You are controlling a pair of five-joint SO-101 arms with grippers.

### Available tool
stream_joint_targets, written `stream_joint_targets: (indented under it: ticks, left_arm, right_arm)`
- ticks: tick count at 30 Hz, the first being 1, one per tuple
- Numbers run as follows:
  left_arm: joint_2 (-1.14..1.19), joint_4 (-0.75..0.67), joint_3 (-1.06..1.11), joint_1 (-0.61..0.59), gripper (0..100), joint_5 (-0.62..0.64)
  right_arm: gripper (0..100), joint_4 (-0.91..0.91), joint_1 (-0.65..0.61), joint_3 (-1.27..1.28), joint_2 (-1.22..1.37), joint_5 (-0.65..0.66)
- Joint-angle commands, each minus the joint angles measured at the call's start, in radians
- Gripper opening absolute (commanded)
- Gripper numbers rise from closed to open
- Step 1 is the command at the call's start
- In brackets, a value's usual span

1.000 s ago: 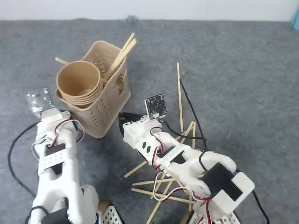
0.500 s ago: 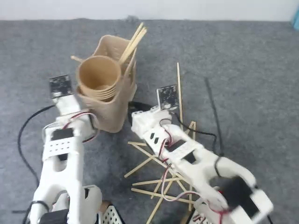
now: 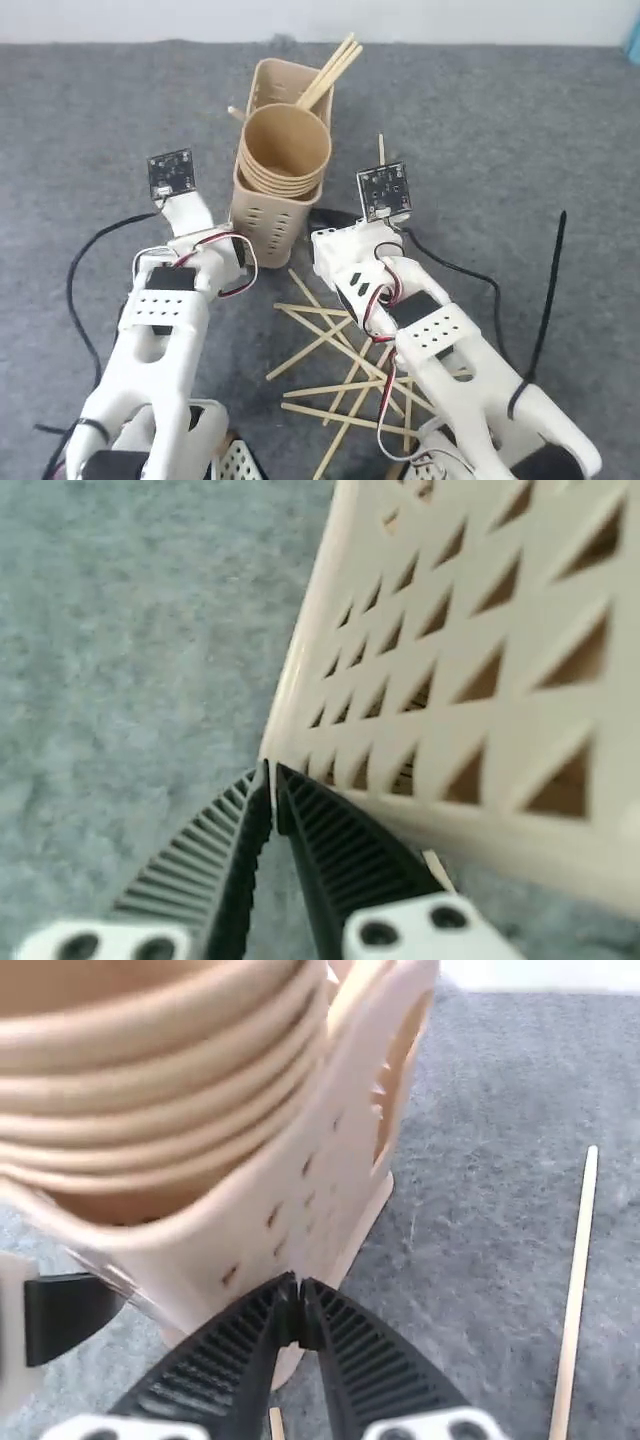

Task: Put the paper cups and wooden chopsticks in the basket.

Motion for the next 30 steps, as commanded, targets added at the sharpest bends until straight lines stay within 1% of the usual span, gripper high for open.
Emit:
stream_joint_targets:
  ticks: [1,5,8,11,12,16,20,24,27,30]
  left_arm:
    - [-0.031,0.017,-0.042,-0.069,5,0.072]
    - [-0.04,0.017,-0.048,-0.176,8,0.094]
    - [-0.041,0.014,-0.051,-0.221,5,0.094]
    - [-0.041,-0.002,-0.077,-0.295,1,0.097]
    - [-0.041,-0.014,-0.082,-0.324,1,0.114]
    - [-0.041,-0.083,-0.084,-0.41,1,0.256]
    - [-0.034,-0.11,-0.088,-0.434,1,0.27]
    - [-0.034,-0.118,-0.09,-0.437,1,0.272]
    - [-0.034,-0.15,-0.084,-0.437,1,0.272]
    - [-0.034,-0.152,-0.085,-0.437,1,0.272]
  right_arm:
    - [0.9,-0.007,-0.018,-0.023,0.012,0.011]
    - [0.8,-0.102,-0.021,-0.035,0.116,-0.017]
    - [0.9,-0.173,-0.021,-0.035,0.194,-0.012]
    - [0.9,-0.182,-0.047,-0.037,0.223,-0.012]
    - [1.0,-0.18,-0.062,-0.035,0.223,-0.012]
    - [1.0,-0.18,-0.128,-0.031,0.231,-0.02]
    - [1.0,-0.179,-0.182,-0.028,0.239,-0.023]
    - [1.0,-0.18,-0.283,0.005,0.236,-0.029]
    - [0.9,-0.182,-0.361,0.018,0.237,-0.087]
    - [0.8,-0.194,-0.366,0.012,0.239,-0.123]
